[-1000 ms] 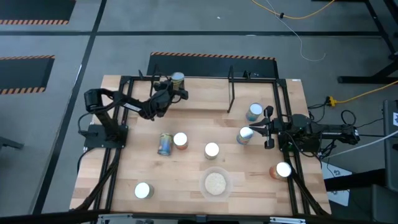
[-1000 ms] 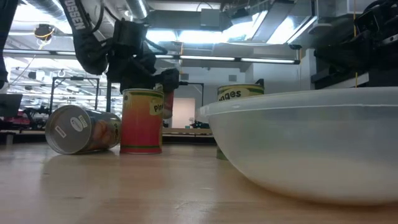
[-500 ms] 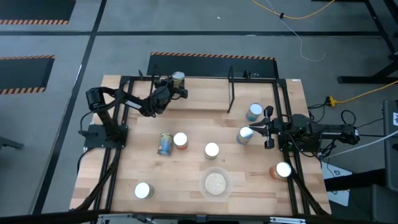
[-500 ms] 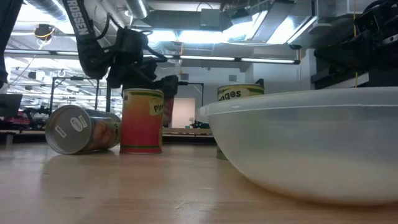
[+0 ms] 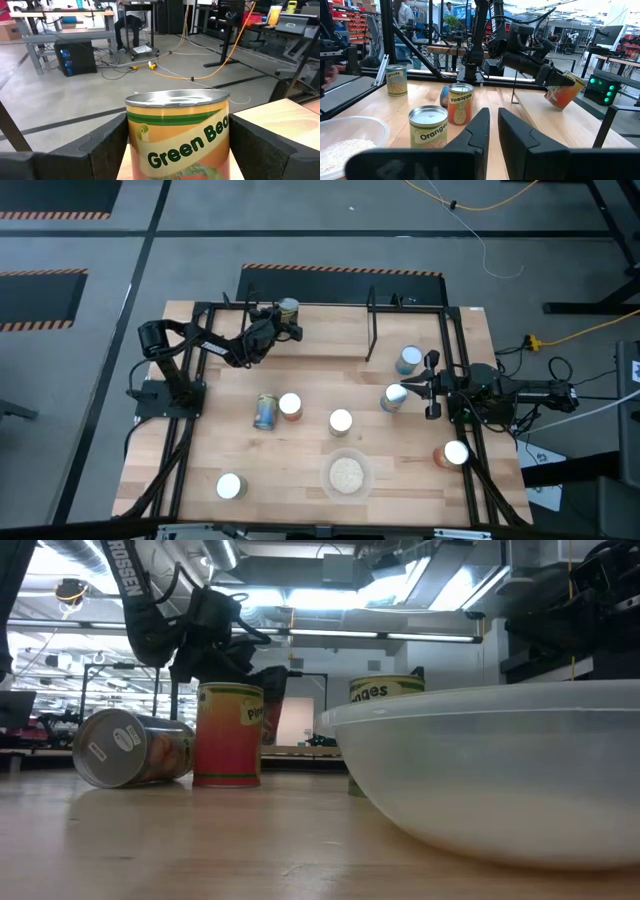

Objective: Pick and place cans onto a shelf
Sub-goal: Put the canned green bean on the shelf

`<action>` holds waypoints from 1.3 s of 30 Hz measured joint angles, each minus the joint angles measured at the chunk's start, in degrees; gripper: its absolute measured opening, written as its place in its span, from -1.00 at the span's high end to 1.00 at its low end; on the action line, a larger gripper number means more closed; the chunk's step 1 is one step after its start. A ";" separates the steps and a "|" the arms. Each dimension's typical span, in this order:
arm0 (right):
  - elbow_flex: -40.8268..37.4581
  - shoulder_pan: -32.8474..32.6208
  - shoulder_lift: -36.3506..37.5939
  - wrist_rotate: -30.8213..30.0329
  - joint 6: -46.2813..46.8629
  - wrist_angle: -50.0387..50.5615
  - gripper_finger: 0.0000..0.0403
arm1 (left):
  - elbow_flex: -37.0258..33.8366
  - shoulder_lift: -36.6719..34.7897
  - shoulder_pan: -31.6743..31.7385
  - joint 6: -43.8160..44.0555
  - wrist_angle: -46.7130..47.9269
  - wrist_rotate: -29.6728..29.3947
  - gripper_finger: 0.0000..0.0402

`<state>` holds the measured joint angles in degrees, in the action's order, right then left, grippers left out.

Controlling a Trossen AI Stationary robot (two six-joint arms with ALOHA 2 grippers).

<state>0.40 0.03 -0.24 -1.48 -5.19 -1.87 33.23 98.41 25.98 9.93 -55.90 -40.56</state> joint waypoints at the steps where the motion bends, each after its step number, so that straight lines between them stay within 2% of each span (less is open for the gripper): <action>1: 0.00 0.02 -0.01 0.00 0.00 0.00 0.78 | 0.00 0.00 0.00 0.01 0.02 0.00 -0.54; 24: 0.00 0.01 0.00 0.00 0.17 0.02 0.78 | 0.00 0.00 0.00 0.07 0.11 -0.02 -0.56; 39: 0.00 0.01 0.00 0.00 0.17 0.03 0.78 | 0.00 0.00 -0.04 -0.02 0.42 -0.01 -0.69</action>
<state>0.40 0.04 -0.24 -1.48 -5.02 -1.84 33.23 98.41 25.93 9.91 -55.48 -40.57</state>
